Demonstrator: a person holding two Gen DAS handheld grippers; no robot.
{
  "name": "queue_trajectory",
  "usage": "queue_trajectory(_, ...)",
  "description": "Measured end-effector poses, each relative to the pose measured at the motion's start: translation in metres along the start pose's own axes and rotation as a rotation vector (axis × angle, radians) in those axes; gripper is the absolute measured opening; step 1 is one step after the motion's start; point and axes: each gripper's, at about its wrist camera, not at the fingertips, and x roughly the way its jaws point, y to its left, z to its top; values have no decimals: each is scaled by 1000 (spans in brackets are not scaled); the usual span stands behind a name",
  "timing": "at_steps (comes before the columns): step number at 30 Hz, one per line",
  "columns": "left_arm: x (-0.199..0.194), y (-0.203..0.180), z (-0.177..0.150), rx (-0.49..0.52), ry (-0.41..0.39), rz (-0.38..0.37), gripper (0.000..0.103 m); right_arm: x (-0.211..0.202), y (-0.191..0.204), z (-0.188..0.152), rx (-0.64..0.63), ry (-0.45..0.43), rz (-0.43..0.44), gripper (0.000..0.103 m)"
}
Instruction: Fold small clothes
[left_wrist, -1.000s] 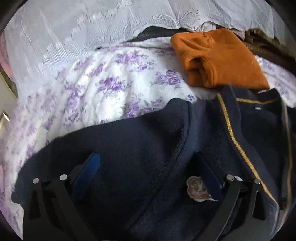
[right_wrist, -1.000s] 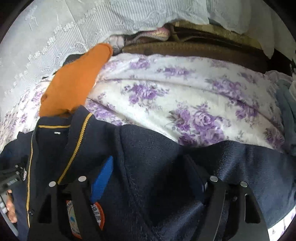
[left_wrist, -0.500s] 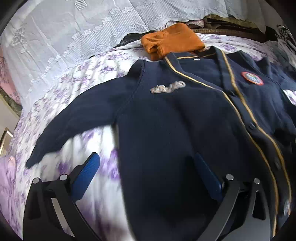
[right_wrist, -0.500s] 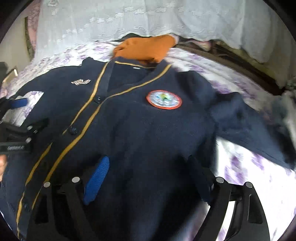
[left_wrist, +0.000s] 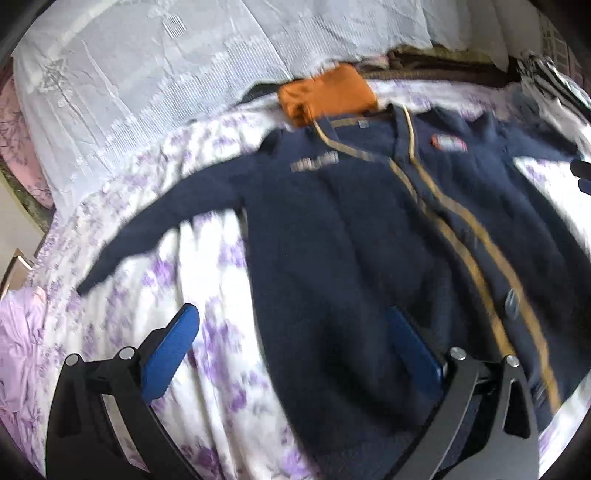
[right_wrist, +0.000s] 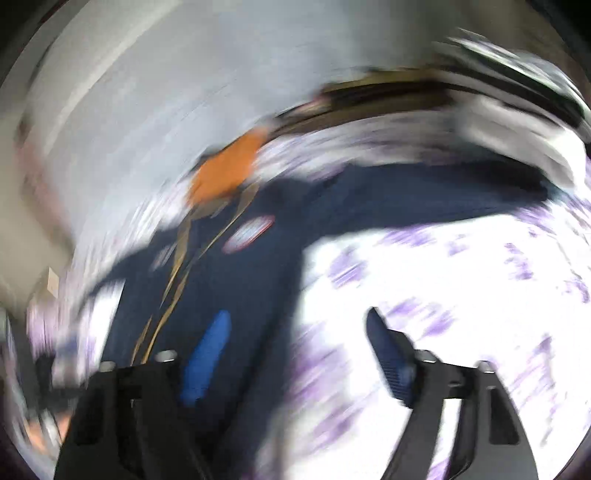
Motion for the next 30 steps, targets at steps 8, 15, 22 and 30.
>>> queue_trajectory(8,18,-51,77,-46,15,-56,99,30,-136,53,528,-126,-185,47)
queue_trajectory(15,77,-109,124,-103,99,-78,99,53,-163,67,513,-191,-170,48)
queue_trajectory(22,113,-111,115,-171,142,-165,99,38,-177,66,550,-254,-151,11)
queue_trajectory(30,117,-104,113,-192,154,-201,99,42,-186,57,607,-240,-133,15)
